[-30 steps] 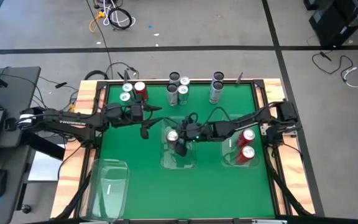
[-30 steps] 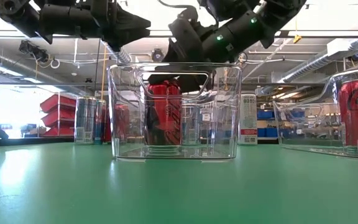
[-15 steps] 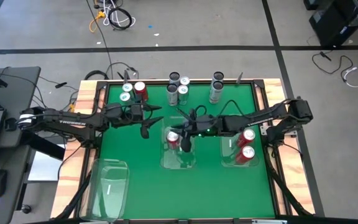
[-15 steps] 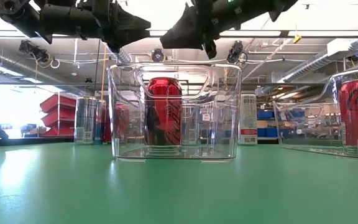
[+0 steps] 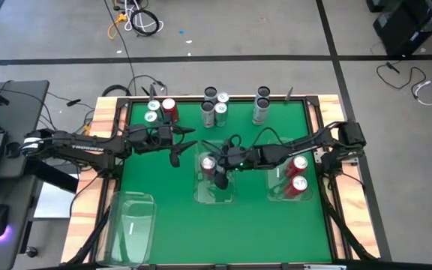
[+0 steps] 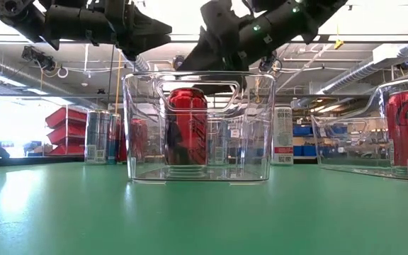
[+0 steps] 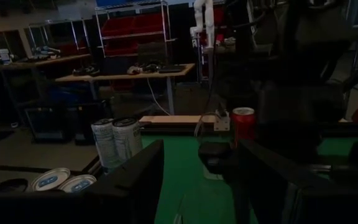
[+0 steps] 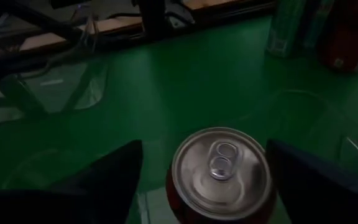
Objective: Sort soda cans
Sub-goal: Put the bottom red-black soda can into the top right transparent bin
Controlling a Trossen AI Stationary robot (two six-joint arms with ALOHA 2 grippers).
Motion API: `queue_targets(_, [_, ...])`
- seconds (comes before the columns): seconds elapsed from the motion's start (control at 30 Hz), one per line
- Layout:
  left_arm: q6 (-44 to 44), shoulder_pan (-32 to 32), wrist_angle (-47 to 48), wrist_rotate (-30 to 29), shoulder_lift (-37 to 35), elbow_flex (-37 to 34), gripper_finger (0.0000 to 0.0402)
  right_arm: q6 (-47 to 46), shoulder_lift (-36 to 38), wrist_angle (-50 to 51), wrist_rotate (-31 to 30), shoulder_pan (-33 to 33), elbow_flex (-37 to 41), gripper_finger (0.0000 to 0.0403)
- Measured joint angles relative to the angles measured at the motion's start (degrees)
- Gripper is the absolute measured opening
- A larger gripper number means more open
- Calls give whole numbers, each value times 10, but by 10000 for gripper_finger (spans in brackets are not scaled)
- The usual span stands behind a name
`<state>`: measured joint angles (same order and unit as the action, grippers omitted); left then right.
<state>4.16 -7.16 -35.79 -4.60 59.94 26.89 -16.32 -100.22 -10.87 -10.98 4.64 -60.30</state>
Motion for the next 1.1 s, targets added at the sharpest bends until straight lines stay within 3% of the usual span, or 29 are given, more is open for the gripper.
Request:
queue_targets(0.13, [0,0,3,0,0,1,206,4,-15,-8,-17,0,-1,377])
queue_targets(0.23, [0,0,10,0,0,1,206,7,-26,-21,-22,-1,-2,391])
queue_targets(0.4, [0,0,11,0,0,1,206,5,-26,-17,-43,-2,-2,383])
queue_targets(0.9, [-1,0,21,1,0,1,206,27,-25,-10,-19,19,-24,374])
queue_targets(1.1, [-3,0,26,2,0,1,206,41,-25,44,-26,20,-49,374])
